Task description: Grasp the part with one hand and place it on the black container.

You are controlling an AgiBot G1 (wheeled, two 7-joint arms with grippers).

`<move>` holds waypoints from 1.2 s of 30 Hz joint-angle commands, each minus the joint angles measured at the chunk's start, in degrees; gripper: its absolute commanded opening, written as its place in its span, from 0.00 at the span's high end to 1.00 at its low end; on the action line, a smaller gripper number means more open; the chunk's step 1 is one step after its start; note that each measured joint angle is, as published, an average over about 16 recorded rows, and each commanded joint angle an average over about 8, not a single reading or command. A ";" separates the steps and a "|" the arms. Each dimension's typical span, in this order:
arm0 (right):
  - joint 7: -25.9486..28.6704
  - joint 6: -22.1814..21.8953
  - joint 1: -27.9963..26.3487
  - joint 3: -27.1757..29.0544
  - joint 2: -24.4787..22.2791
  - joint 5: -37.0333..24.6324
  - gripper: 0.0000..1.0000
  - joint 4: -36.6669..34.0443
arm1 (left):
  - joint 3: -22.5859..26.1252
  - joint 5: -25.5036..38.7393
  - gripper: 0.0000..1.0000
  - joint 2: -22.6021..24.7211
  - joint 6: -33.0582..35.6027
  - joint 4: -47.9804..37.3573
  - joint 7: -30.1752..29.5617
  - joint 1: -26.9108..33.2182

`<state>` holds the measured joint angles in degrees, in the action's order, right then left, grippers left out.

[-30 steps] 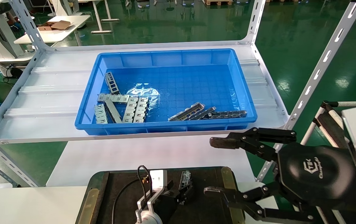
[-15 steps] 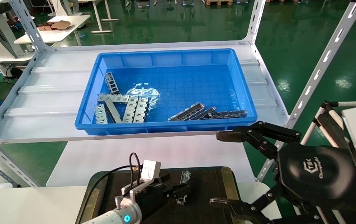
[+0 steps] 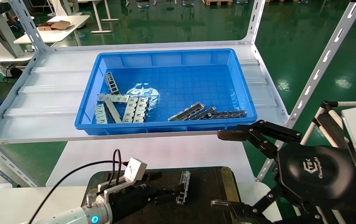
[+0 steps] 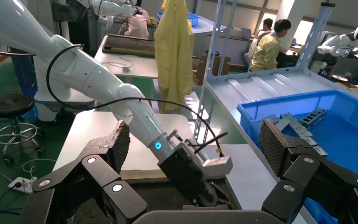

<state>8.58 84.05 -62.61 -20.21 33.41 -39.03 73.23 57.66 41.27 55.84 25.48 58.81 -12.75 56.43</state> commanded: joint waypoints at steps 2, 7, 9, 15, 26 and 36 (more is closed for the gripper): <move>0.00 0.00 0.00 0.00 0.00 0.00 0.00 0.00 | -1.87 -0.69 0.00 -1.39 4.38 -0.39 2.84 -0.13; 0.00 0.00 0.00 -0.01 0.00 0.01 0.00 0.00 | -3.75 -2.22 0.00 -3.76 11.10 -0.47 6.06 -0.35; -0.01 0.00 0.00 -0.01 0.00 0.01 0.00 0.00 | -4.40 -2.92 0.00 -4.74 13.21 -0.26 6.81 -0.38; -0.01 -0.01 0.00 -0.02 -0.01 0.01 0.00 0.00 | -5.80 -4.19 0.00 -7.80 17.26 1.22 8.56 -0.73; -0.01 -0.01 -0.01 -0.03 -0.01 0.02 0.00 0.00 | -7.16 -5.48 0.00 -13.22 20.45 5.54 9.73 -2.06; -0.02 -0.02 -0.01 -0.04 -0.01 0.03 0.00 0.00 | -5.92 -3.37 0.00 -11.11 17.40 5.38 10.37 -2.58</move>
<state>8.57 84.03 -62.62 -20.24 33.39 -39.01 73.23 51.83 37.95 44.80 43.14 64.04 -2.59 54.18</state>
